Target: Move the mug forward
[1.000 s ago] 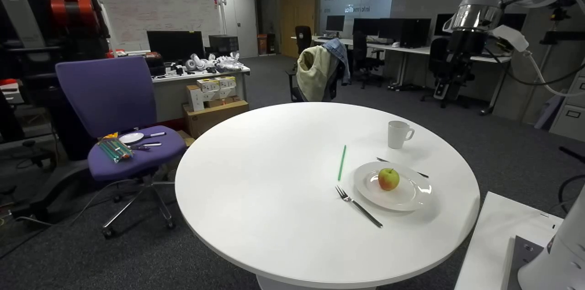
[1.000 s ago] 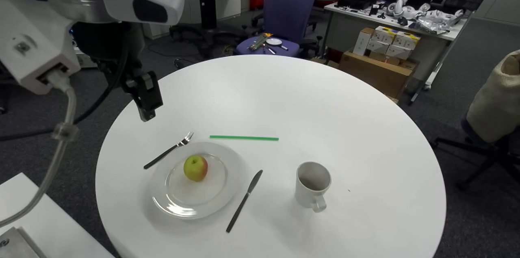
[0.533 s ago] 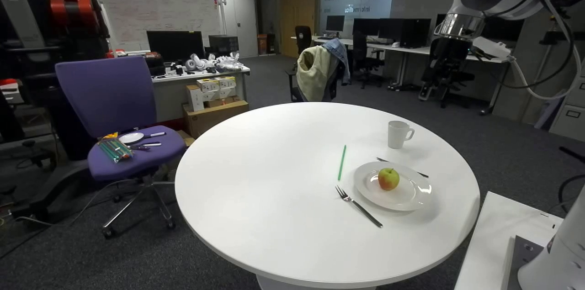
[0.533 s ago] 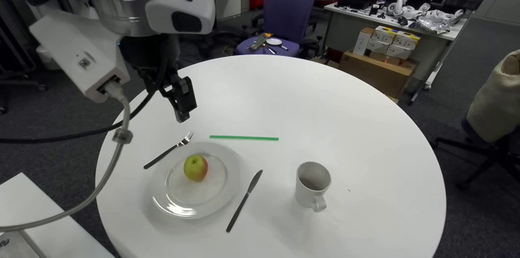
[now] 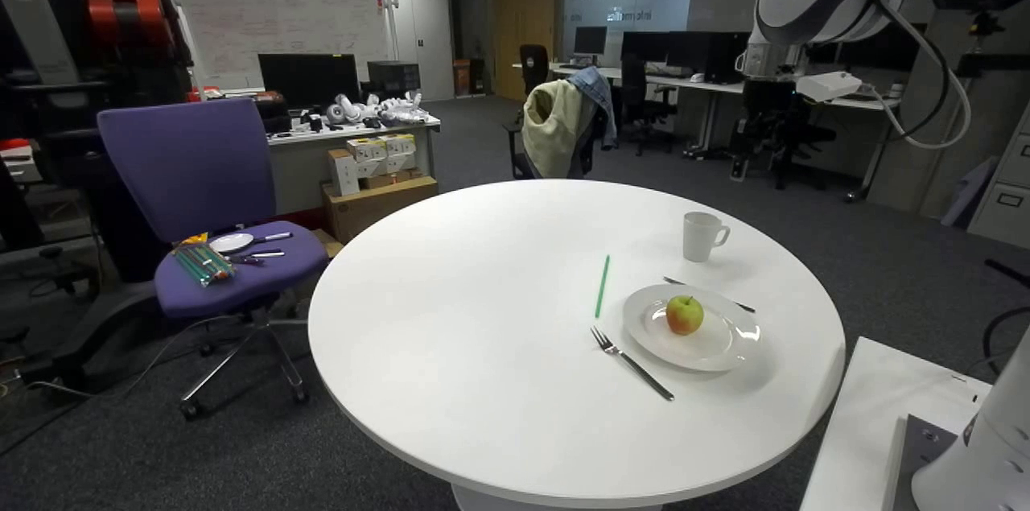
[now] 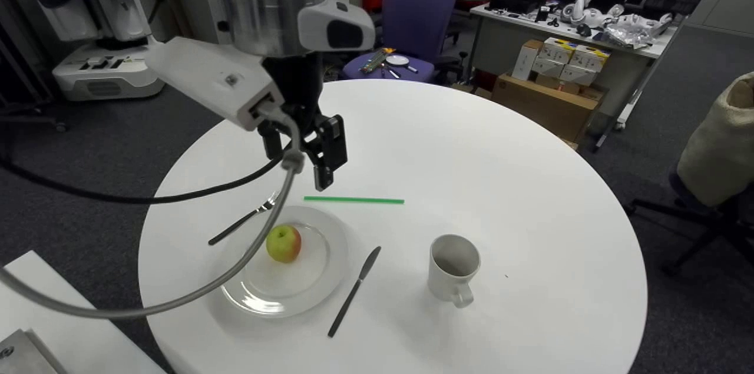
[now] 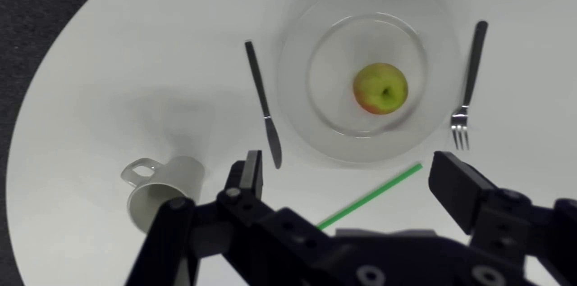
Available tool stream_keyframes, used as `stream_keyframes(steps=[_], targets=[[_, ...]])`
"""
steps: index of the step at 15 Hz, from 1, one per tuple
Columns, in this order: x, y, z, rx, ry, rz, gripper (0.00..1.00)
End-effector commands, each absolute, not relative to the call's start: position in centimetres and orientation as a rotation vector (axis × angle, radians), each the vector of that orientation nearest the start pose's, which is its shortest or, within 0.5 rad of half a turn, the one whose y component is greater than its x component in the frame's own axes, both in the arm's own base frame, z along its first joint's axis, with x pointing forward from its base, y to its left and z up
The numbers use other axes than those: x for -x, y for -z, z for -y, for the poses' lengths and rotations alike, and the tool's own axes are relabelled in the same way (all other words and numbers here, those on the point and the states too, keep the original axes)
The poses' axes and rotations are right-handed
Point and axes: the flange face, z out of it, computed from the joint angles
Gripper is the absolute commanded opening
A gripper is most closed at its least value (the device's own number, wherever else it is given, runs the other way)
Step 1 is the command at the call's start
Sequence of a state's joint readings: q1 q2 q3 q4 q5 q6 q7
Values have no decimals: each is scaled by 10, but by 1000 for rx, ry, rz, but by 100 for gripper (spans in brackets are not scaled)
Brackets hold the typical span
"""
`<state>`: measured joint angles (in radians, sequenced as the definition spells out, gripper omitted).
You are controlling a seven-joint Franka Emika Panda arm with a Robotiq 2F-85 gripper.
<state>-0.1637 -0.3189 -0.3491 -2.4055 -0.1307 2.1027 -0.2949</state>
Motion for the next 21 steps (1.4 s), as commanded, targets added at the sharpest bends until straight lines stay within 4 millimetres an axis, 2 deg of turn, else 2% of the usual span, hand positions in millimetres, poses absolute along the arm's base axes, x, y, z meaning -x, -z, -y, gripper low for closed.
stream_keyframes(steps=[1, 3, 4, 7, 12, 18, 21], targets=[[-420, -435, 254, 3238, -12, -204, 100], [-432, -438, 265, 3192, 5, -285, 100], [-416, -431, 250, 3197, -18, -234, 100], [-421, -425, 252, 3197, -42, -237, 100], [-424, -426, 254, 3217, 4, -239, 100], [-458, -419, 278, 3148, 2, -240, 100], [-477, -407, 293, 3113, -32, -225, 100]])
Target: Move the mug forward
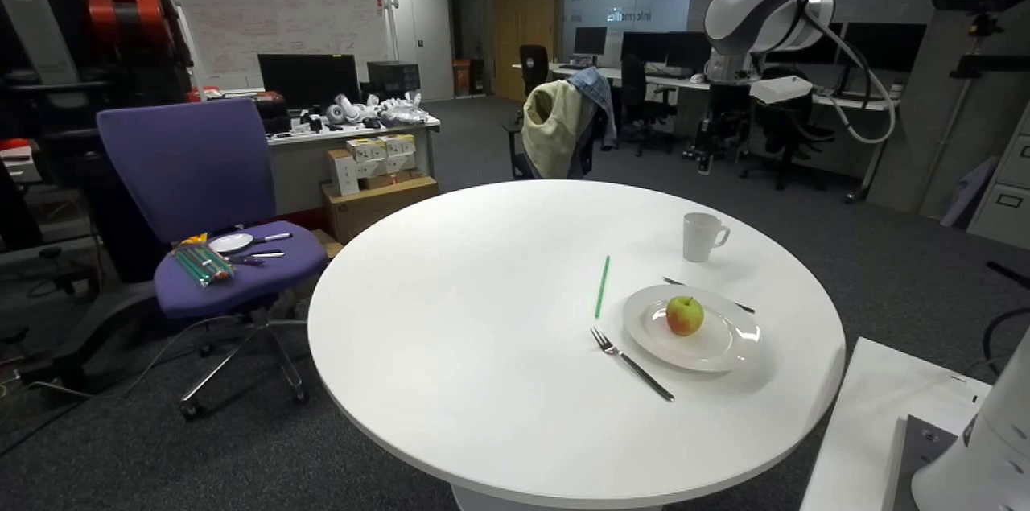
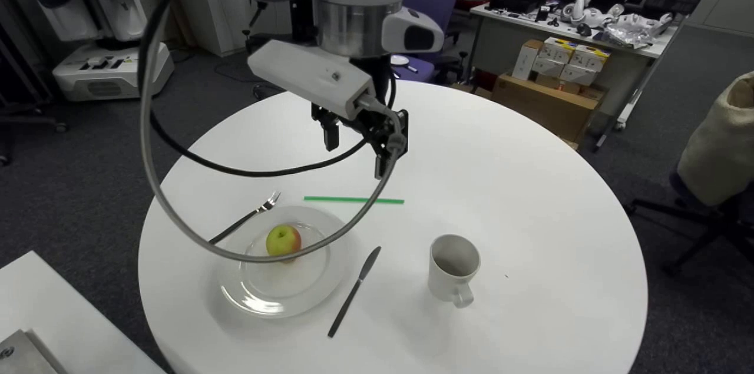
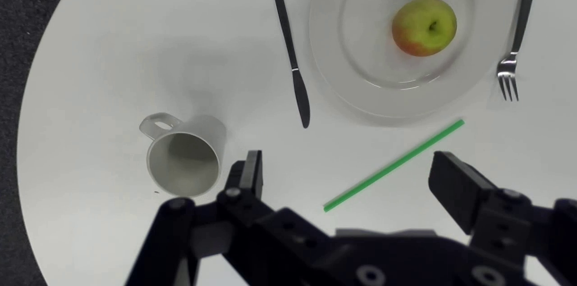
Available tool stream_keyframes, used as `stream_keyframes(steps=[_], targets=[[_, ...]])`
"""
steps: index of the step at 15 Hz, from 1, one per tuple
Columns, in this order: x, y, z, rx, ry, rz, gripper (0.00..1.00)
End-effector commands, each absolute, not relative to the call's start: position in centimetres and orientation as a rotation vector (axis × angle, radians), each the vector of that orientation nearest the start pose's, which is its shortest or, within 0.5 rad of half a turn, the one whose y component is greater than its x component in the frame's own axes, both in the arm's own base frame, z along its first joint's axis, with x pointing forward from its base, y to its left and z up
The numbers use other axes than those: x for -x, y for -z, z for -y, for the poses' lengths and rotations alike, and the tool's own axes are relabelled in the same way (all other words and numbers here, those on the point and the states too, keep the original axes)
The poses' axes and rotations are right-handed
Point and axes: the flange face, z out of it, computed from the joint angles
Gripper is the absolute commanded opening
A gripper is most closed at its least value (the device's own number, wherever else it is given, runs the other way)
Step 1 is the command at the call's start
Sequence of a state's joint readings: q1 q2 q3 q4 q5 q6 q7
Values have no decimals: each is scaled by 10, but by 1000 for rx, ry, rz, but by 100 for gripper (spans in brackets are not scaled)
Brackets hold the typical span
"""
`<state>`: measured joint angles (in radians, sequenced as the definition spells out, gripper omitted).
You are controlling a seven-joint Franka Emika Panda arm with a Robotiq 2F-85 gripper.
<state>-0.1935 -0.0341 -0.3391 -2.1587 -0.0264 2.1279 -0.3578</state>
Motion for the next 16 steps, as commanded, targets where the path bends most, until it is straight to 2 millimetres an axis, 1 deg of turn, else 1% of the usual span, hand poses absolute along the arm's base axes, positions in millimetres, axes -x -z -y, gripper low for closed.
stream_keyframes(steps=[1, 5, 10, 14, 16], targets=[[-482, -401, 299, 3109, -59, -215, 100], [-504, -377, 326, 3142, -163, -205, 100], [-527, -346, 353, 3128, -258, -267, 100], [-539, -325, 372, 3077, -300, -398, 100], [-542, -322, 378, 3043, -257, -521, 100]])
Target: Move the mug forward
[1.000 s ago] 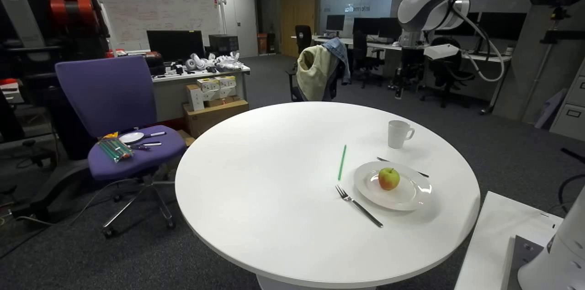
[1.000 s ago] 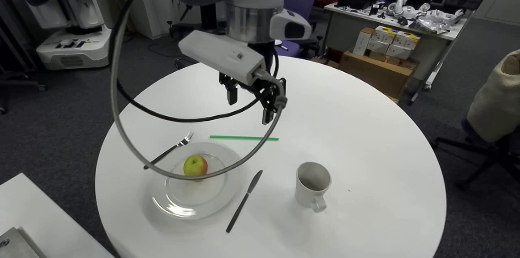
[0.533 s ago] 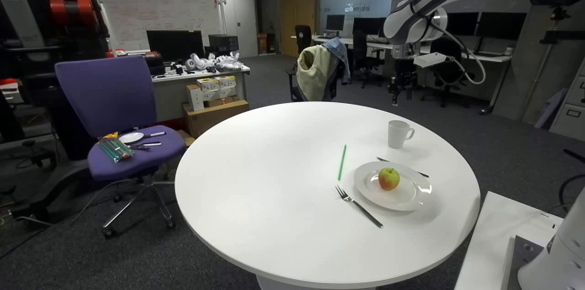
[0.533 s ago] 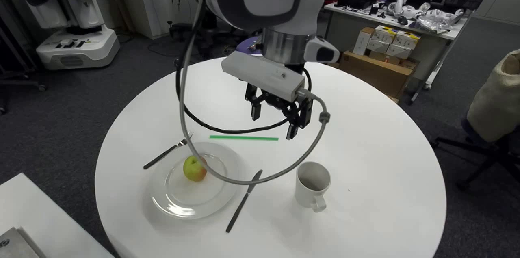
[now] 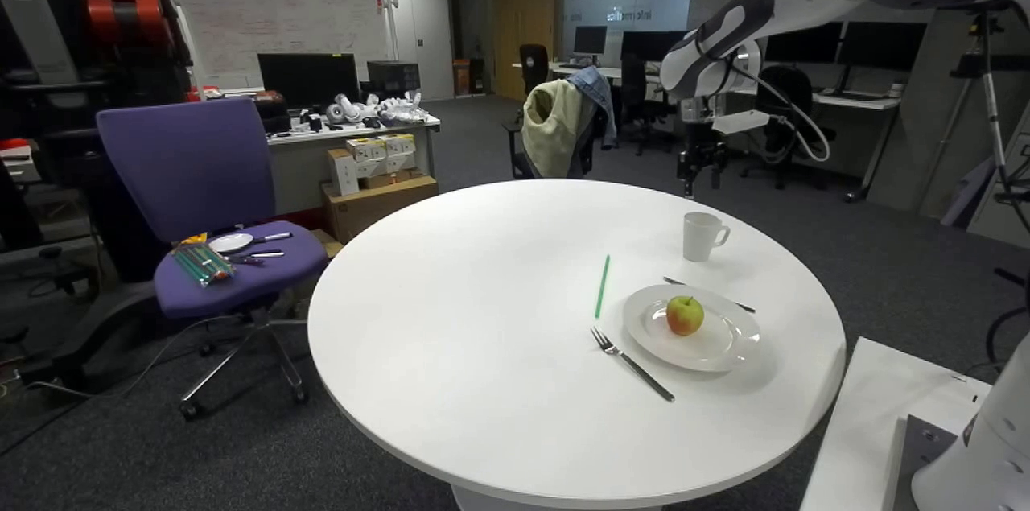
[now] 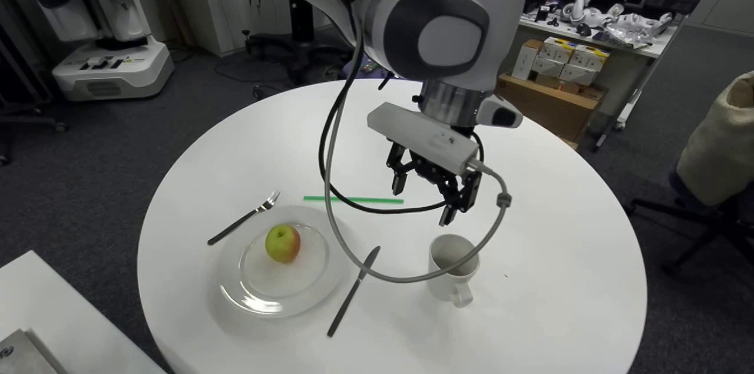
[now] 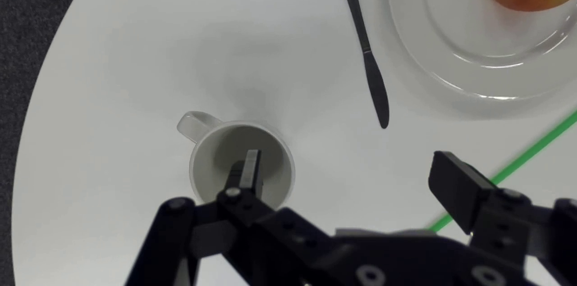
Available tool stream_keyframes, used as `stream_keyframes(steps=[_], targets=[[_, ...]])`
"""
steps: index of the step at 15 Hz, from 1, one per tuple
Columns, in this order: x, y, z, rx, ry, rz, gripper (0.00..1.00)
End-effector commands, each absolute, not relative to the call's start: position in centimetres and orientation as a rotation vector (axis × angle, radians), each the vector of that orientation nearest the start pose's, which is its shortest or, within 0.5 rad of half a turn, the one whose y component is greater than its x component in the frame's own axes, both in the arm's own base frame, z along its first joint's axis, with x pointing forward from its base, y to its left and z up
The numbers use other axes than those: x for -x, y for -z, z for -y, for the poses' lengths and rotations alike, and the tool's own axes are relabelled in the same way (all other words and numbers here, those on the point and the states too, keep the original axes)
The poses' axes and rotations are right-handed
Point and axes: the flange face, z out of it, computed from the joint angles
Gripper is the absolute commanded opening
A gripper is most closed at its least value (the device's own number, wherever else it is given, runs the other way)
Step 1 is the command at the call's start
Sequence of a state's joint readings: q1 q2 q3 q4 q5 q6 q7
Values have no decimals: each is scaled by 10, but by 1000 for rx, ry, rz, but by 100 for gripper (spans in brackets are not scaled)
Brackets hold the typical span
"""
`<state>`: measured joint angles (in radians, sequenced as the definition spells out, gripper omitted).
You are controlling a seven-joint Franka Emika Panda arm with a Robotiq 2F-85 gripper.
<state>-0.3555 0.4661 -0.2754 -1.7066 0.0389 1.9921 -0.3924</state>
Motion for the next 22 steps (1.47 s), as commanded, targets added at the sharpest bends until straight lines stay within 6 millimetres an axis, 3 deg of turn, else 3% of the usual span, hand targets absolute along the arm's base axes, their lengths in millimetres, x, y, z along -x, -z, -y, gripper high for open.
stream_keyframes(steps=[1, 8, 15, 22], targets=[[-536, -314, 371, 3089, -282, -427, 100], [-540, -305, 369, 3094, -294, -421, 100], [-557, -285, 369, 3066, -221, -711, 100], [-571, -253, 380, 3050, -250, -846, 100]])
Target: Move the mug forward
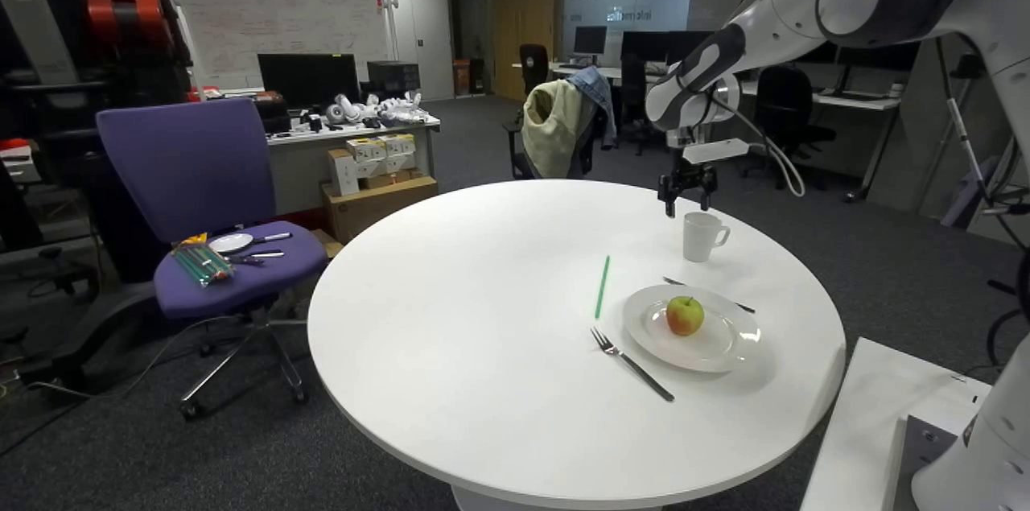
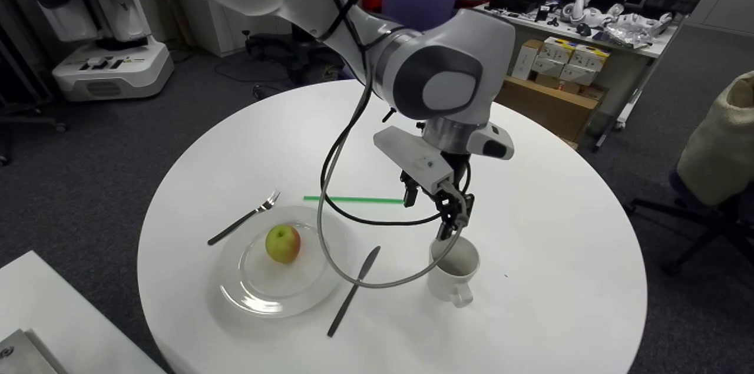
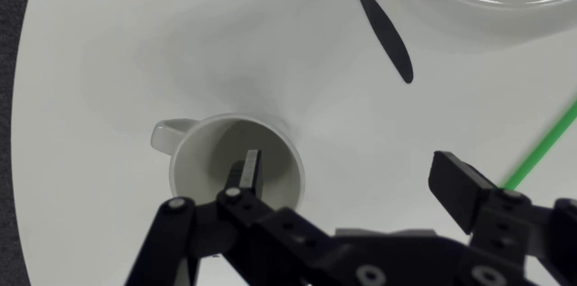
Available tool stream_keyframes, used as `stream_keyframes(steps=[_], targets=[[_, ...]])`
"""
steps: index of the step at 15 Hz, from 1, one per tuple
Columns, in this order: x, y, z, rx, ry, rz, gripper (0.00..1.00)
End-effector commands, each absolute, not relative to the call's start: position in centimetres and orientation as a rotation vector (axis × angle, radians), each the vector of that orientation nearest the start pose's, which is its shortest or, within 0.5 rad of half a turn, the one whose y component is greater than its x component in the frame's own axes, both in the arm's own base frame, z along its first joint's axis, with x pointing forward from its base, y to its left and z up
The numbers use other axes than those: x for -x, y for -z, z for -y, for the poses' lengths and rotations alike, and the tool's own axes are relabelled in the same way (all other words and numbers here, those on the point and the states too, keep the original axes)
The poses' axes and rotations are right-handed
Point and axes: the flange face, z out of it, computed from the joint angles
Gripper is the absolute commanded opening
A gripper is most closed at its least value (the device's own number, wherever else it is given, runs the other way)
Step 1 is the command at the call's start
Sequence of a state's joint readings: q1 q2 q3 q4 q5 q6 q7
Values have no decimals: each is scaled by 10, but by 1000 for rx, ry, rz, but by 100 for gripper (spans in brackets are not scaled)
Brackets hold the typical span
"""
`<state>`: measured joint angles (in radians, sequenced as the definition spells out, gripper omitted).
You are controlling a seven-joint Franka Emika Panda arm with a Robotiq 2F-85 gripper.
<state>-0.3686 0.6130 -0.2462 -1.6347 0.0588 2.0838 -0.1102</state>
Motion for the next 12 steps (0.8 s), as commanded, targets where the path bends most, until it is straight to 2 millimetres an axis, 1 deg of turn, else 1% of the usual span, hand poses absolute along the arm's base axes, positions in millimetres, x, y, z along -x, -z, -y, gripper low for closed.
stream_keyframes(steps=[1, 7, 12], targets=[[-573, -249, 381, 3050, -262, -828, 100], [-583, -236, 386, 3072, -278, -775, 100], [-587, -231, 389, 3072, -274, -771, 100]])
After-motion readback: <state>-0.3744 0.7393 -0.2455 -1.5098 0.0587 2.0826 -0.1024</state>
